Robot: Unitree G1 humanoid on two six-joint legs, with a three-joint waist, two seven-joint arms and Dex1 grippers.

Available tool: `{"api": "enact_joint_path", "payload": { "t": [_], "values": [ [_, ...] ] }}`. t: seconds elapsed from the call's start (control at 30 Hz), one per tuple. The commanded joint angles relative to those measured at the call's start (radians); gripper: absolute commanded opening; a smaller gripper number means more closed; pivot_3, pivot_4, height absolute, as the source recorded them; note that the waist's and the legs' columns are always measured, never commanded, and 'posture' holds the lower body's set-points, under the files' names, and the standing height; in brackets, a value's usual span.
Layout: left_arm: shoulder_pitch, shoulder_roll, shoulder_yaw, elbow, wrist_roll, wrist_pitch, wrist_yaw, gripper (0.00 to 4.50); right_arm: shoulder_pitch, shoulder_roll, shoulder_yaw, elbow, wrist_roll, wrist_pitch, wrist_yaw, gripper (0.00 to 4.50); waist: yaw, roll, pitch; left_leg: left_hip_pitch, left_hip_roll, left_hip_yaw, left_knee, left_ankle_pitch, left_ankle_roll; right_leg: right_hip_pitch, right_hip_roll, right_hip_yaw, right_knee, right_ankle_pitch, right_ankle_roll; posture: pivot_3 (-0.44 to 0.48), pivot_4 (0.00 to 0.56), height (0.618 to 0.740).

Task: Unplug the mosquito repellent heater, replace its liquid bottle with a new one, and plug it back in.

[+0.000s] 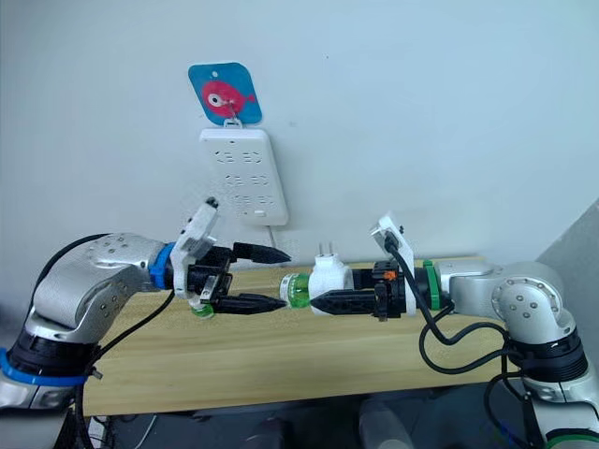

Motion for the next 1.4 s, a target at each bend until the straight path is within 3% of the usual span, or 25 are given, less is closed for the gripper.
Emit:
{"api": "enact_joint_path", "payload": {
  "t": [0.03,0.3,0.57,1.07,1.17,1.33,1.4],
  "values": [
    [0.039,-0.022,0.050,-0.029,0.072,-0.181,0.004,4.50,-0.004,0.013,-0.037,-0.007,0.060,0.002,-0.010,3.02,0.001,0.000,0.000,0.000,0.000,0.000,0.000,0.000,0.000,0.000,0.000,0.000,0.000,0.000,0.000,-0.130,0.105,0.740],
    [0.119,-0.156,0.059,0.004,0.182,-0.580,0.006,4.50,-0.013,0.025,-0.046,0.011,0.095,0.010,-0.046,3.02,0.001,0.000,0.000,0.000,0.000,0.000,0.001,0.000,0.000,0.001,0.000,0.000,0.000,0.000,0.000,-0.130,0.103,0.740],
    [0.117,-0.215,0.009,0.069,0.234,-0.797,-0.025,4.50,-0.015,0.022,-0.044,0.009,0.111,0.013,-0.063,3.02,0.000,0.000,0.000,0.000,0.000,0.001,0.001,0.000,0.000,0.001,0.000,0.001,0.000,0.001,0.000,-0.140,0.099,0.740],
    [0.117,-0.241,-0.025,0.118,0.243,-0.936,-0.021,4.50,-0.011,0.019,-0.043,0.002,0.134,0.010,-0.086,3.02,-0.002,0.000,0.000,0.000,0.000,0.000,0.002,0.000,0.000,0.001,0.000,0.000,0.000,0.001,0.000,-0.144,0.102,0.740],
    [0.110,-0.246,-0.034,0.118,0.252,-0.938,-0.008,3.90,-0.012,0.019,-0.042,0.002,0.136,0.009,-0.088,3.02,-0.002,0.000,0.000,0.000,0.000,0.000,0.002,0.000,0.000,0.001,0.000,0.000,0.000,0.001,0.000,-0.143,0.103,0.740],
    [0.092,-0.260,-0.040,0.119,0.253,-0.927,0.027,2.31,-0.013,0.020,-0.040,0.002,0.140,0.009,-0.091,3.02,-0.002,0.000,0.000,0.000,0.000,0.000,0.002,0.000,0.000,0.001,0.000,0.000,0.000,0.001,0.000,-0.144,0.104,0.740],
    [0.090,-0.258,-0.041,0.118,0.253,-0.926,0.028,2.23,-0.013,0.020,-0.040,0.002,0.139,0.009,-0.092,3.02,-0.002,0.000,0.000,0.000,0.000,0.000,0.002,0.000,0.000,0.001,0.000,0.000,0.000,0.001,0.000,-0.143,0.104,0.740]
  ]
}}
